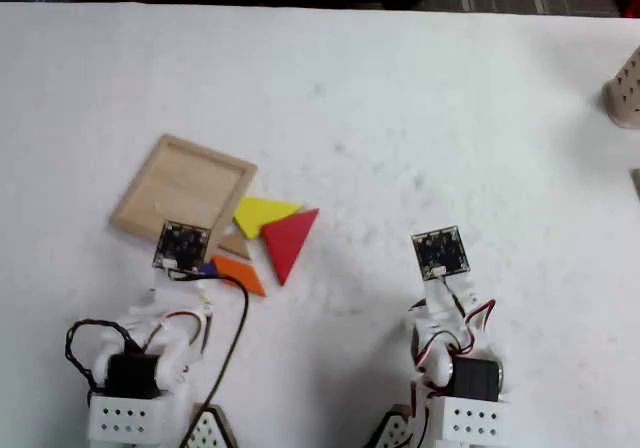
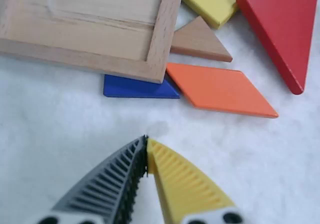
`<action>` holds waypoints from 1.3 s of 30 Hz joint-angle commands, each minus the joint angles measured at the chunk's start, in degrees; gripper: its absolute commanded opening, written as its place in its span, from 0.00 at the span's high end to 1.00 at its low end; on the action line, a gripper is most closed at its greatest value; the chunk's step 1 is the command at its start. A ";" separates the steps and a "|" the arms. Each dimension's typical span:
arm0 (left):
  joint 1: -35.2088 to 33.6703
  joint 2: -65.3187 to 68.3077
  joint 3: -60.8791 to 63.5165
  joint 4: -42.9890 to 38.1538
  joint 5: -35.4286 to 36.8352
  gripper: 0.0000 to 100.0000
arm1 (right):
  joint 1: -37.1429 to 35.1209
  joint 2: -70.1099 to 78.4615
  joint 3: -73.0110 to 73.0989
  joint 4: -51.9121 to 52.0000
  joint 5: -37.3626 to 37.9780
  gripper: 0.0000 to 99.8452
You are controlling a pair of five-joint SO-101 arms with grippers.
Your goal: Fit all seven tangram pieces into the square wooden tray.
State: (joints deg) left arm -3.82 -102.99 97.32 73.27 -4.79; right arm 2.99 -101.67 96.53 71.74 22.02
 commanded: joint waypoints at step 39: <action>-6.11 -0.75 -8.62 -9.14 -13.98 0.79 | 8.40 -0.66 0.35 0.13 -0.62 0.98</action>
State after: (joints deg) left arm -9.19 -103.08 91.52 65.89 -18.15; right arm 10.99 -101.67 96.53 71.74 21.76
